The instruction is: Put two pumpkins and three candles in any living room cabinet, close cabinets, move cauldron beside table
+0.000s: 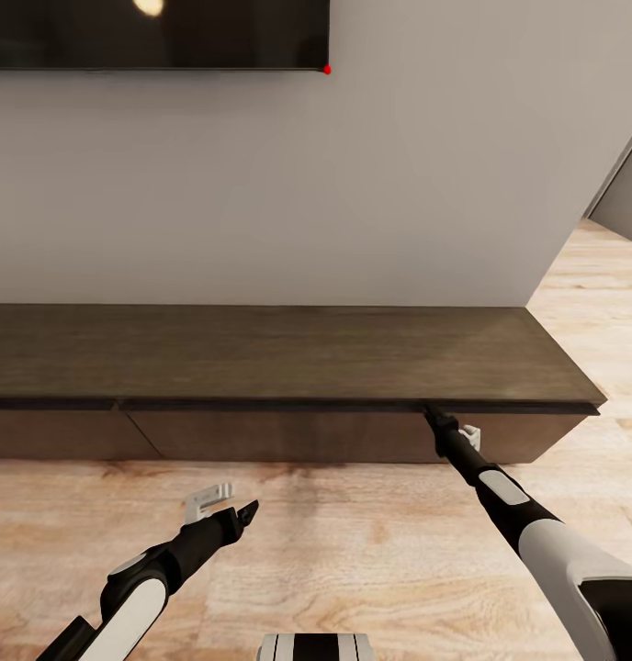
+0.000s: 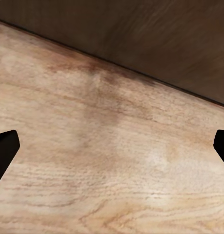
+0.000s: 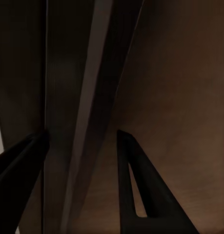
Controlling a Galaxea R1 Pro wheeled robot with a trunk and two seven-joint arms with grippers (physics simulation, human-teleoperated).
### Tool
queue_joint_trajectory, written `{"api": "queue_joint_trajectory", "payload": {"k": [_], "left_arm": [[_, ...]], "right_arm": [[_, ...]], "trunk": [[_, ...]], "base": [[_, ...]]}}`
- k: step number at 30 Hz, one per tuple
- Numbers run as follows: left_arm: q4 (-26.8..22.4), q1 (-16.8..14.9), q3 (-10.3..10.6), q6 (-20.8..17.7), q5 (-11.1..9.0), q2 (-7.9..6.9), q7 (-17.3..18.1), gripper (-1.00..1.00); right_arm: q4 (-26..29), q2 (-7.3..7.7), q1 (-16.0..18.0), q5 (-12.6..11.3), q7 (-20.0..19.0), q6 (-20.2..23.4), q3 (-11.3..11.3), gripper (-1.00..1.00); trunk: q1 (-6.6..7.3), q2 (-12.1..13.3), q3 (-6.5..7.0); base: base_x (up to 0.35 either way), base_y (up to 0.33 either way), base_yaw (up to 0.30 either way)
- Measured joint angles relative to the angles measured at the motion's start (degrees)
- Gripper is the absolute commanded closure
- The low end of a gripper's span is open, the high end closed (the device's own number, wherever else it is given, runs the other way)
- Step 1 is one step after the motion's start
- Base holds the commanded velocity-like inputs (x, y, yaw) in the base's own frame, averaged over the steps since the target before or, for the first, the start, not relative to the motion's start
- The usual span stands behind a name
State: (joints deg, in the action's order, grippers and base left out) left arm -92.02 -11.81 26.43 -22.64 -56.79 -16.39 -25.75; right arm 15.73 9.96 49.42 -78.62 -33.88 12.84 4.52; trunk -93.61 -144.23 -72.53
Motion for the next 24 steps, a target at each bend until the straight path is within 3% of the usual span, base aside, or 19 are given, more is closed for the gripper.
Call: {"api": "queue_joint_trajectory", "payload": {"k": [4,24], "left_arm": [[0.0,0.0,0.0,0.0,0.0,0.06,0.0,-1.00],[0.0,0.0,0.0,0.0,0.0,0.09,0.0,-1.00]], "right_arm": [[-0.2,0.01,0.0,0.6,0.3,-0.4,-0.3,1.00],[-0.1,0.07,0.0,0.7,0.3,-0.4,-0.2,1.00]], "trunk": [[0.06,0.0,0.66],[0.06,0.1,0.66]], "base": [[0.000,0.000,0.000],[0.000,0.000,0.000]]}}
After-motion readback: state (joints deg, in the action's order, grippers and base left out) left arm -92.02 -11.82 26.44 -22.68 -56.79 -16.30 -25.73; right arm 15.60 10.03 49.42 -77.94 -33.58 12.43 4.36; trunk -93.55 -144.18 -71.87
